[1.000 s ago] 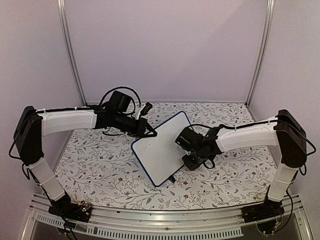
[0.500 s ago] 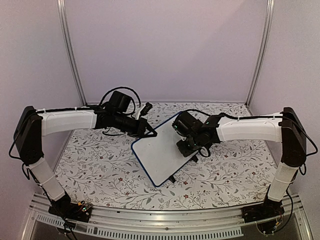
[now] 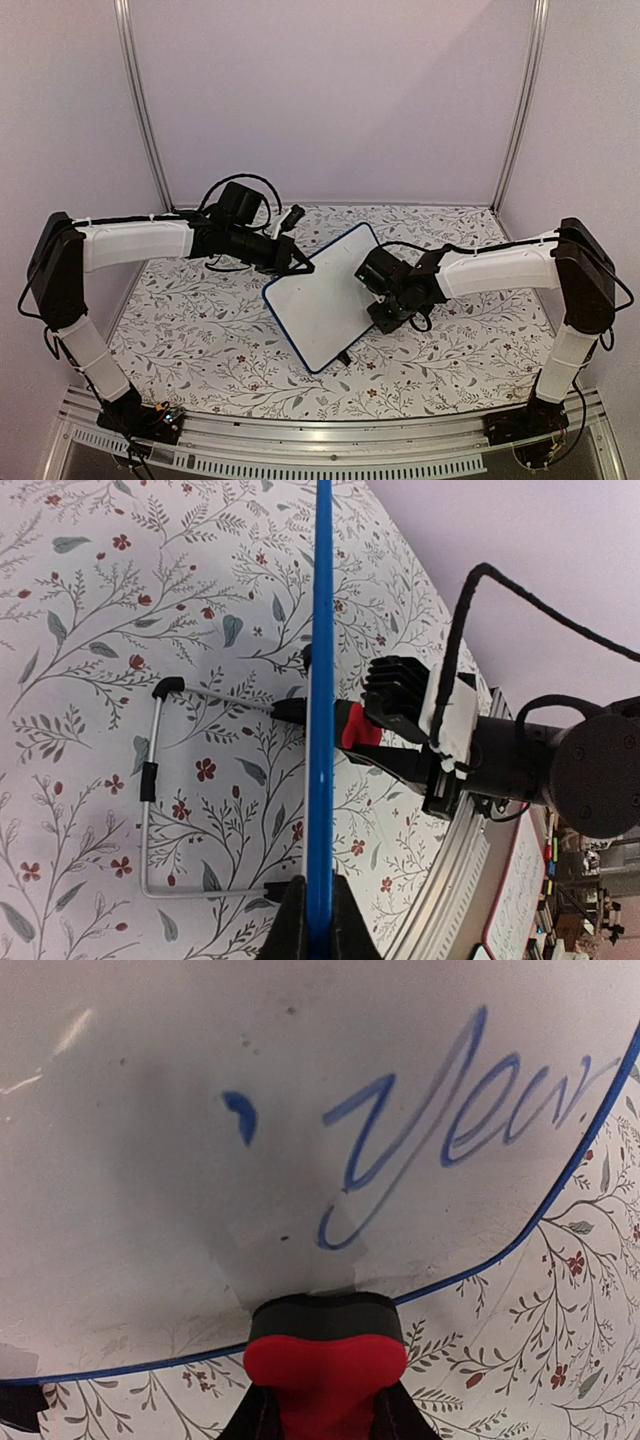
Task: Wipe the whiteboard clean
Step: Erase the whiteboard at the center of the board.
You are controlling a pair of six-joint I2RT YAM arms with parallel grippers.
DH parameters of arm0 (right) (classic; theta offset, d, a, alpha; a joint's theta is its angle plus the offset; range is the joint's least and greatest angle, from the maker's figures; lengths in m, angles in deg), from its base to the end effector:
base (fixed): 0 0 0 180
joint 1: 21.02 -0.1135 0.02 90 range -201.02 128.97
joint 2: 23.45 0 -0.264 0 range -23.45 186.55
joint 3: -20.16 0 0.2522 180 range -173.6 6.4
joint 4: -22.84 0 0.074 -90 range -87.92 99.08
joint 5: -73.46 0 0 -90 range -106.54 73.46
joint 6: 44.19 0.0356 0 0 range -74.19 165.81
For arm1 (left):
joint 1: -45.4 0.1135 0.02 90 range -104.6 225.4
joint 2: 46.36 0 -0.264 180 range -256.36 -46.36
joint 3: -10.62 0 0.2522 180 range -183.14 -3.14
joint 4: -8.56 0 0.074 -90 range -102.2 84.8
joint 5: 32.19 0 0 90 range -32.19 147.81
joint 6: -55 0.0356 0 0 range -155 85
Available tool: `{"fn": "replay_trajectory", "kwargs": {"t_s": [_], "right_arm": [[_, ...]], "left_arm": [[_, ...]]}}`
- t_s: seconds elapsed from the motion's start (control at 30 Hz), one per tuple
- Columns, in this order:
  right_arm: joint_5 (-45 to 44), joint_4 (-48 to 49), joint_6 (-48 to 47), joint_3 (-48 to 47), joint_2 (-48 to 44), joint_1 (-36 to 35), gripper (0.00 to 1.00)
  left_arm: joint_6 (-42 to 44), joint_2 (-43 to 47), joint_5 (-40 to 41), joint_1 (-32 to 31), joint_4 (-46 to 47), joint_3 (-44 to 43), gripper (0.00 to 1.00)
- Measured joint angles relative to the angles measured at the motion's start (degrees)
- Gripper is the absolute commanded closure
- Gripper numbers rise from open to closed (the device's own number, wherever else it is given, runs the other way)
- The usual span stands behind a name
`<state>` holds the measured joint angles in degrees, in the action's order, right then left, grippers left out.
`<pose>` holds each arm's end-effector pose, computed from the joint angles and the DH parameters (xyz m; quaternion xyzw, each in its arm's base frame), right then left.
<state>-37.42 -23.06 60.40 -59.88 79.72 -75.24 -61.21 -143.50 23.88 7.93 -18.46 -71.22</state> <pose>0.2152 0.2769 0.1713 -0.2968 0.9209 -0.0459 0.2483 0.2837 -0.2425 0.2392 0.2032 0.8591 -0.4307 0.1876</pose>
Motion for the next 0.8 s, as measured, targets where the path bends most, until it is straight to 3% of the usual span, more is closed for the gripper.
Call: {"fn": "replay_trajectory", "kwargs": {"t_s": [0.3, 0.57, 0.8], "right_arm": [[0.33, -0.48, 0.35, -0.39, -0.15, 0.02, 0.75], [0.48, -0.22, -0.66, -6.86, -0.15, 0.04, 0.76], [0.52, 0.7, -0.44, -5.35, -0.13, 0.04, 0.76]], "left_arm": [[0.0, 0.0, -0.11, -0.02, 0.11, 0.02, 1.0], [0.0, 0.0, -0.09, -0.02, 0.15, 0.11, 1.0], [0.0, 0.0, 0.0, -0.02, 0.15, 0.13, 1.0]]}}
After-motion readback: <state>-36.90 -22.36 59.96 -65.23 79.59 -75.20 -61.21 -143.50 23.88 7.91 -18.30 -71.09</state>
